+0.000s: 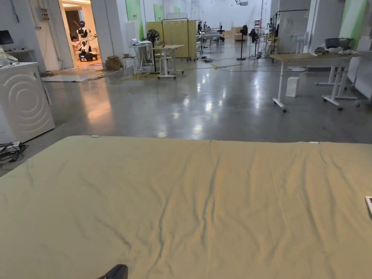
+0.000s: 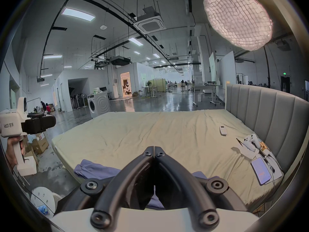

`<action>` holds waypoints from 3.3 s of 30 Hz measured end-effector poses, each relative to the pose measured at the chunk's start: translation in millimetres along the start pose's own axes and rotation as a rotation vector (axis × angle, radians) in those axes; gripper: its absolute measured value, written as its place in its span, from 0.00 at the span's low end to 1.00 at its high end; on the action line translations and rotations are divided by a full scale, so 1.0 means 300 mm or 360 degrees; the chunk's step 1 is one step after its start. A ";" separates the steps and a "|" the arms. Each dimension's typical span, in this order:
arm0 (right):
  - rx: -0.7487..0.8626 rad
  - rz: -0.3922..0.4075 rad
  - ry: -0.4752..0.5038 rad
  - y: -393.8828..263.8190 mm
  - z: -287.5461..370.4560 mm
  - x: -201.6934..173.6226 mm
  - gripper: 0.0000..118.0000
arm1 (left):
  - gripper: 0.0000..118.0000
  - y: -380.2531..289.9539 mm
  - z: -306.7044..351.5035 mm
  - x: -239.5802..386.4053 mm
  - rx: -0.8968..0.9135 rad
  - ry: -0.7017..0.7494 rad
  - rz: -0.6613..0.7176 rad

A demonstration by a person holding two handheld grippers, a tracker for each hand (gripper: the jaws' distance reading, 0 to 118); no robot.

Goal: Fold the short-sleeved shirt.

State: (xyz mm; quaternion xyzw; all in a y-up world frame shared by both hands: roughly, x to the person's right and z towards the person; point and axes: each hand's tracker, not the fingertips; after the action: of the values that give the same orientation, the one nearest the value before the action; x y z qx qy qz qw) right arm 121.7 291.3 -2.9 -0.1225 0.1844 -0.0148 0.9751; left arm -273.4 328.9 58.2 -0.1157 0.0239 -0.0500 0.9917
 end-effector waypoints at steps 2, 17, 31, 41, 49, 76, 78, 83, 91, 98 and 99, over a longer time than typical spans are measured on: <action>-0.0044 -0.0083 0.0019 -0.031 0.007 0.012 0.00 | 0.00 -0.018 -0.017 -0.075 -0.0087 0.0051 0.0116; -0.0290 -0.0178 0.0088 -0.149 -0.006 0.020 0.00 | 0.95 -0.482 -0.357 -0.577 -0.0605 -0.0336 0.1162; -0.0430 -0.0230 0.0079 -0.179 -0.018 -0.009 0.00 | 0.77 -0.774 -0.576 -0.599 -0.0729 -0.0629 0.2076; -0.0503 -0.0111 0.0132 -0.180 -0.045 -0.062 0.00 | 0.08 -0.706 -0.591 -0.571 -0.0863 -0.0562 0.1835; -0.0513 -0.0074 0.0150 -0.182 -0.048 -0.058 0.00 | 0.07 -0.584 -0.573 -0.774 -0.0733 -0.0306 0.1790; -0.0517 -0.0166 -0.0101 -0.292 0.177 0.090 0.00 | 0.56 -0.451 -0.878 0.224 -0.1075 -0.0736 0.0815; -0.0523 -0.0196 -0.0116 -0.305 0.184 0.102 0.00 | 0.92 -0.414 -0.853 0.196 -0.0928 -0.0774 0.0875; -0.0504 -0.0312 -0.0121 -0.335 0.180 0.125 0.00 | 0.72 -0.376 -0.767 0.049 -0.0752 -0.0631 0.1150; -0.0525 -0.0247 -0.0107 -0.303 0.170 0.092 0.00 | 0.07 -0.680 -0.857 0.144 -0.1159 -0.0819 0.1448; -0.0539 -0.0249 -0.0112 -0.294 0.160 0.081 0.00 | 0.04 -0.713 -0.876 0.228 -0.1167 -0.0695 0.1339; -0.0539 -0.0255 -0.0103 -0.295 0.155 0.079 0.00 | 0.05 -0.676 -0.865 0.218 -0.1158 -0.0719 0.1310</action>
State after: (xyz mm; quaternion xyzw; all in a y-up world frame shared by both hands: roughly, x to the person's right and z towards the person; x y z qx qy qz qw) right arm 162.2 214.5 52.3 -0.2995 0.1424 -0.0573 0.9417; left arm -242.6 66.9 -149.3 -0.4373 -0.1293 0.3759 0.8067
